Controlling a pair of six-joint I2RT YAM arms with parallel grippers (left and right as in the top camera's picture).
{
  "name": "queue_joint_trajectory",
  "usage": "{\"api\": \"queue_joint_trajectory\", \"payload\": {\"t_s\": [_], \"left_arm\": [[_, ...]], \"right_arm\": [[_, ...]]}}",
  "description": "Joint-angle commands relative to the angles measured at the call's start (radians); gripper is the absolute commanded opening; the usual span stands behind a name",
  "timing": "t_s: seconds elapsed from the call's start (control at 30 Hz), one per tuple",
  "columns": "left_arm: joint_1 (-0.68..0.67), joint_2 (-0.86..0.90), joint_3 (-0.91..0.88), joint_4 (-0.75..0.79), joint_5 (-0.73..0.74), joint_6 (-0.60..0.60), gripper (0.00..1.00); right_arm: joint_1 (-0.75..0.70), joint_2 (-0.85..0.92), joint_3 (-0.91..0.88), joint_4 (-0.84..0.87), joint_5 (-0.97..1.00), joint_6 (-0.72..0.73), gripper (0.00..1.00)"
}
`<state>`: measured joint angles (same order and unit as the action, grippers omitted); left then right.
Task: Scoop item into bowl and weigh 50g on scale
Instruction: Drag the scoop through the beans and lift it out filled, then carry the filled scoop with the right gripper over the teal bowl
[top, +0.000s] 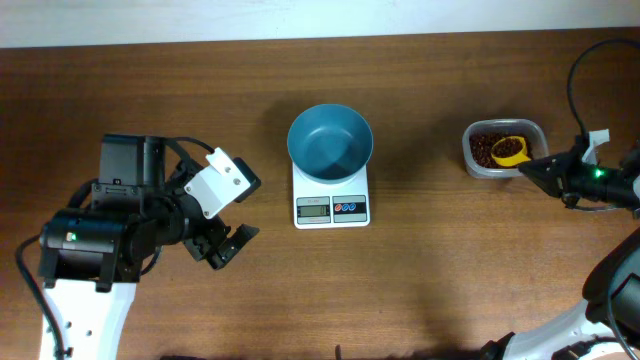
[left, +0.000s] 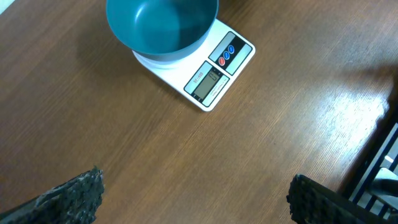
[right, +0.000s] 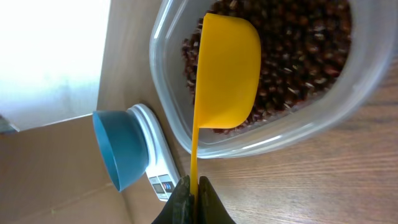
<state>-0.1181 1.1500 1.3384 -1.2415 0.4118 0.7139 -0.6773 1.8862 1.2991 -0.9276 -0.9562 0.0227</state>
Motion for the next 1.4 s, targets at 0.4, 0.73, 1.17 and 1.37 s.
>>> {"api": "queue_joint_trajectory", "payload": {"t_s": [0.4,0.73,1.17,1.37], "left_arm": [[0.005,0.003,0.018,-0.001,0.018,-0.013,0.99],[0.005,0.003,0.018,-0.001,0.018,-0.013,0.99],[0.005,0.003,0.018,-0.001,0.018,-0.013,0.99],[0.005,0.003,0.018,-0.001,0.018,-0.013,0.99]], "right_arm": [[0.001,0.0,0.003,-0.019,-0.193,-0.098,0.04],[0.001,0.0,0.003,-0.018,-0.346,-0.151,0.04],[0.053,0.0,0.003,-0.015,-0.493,-0.171,0.04],[0.226,-0.001,0.003,-0.015,-0.528,-0.168,0.04]]}}
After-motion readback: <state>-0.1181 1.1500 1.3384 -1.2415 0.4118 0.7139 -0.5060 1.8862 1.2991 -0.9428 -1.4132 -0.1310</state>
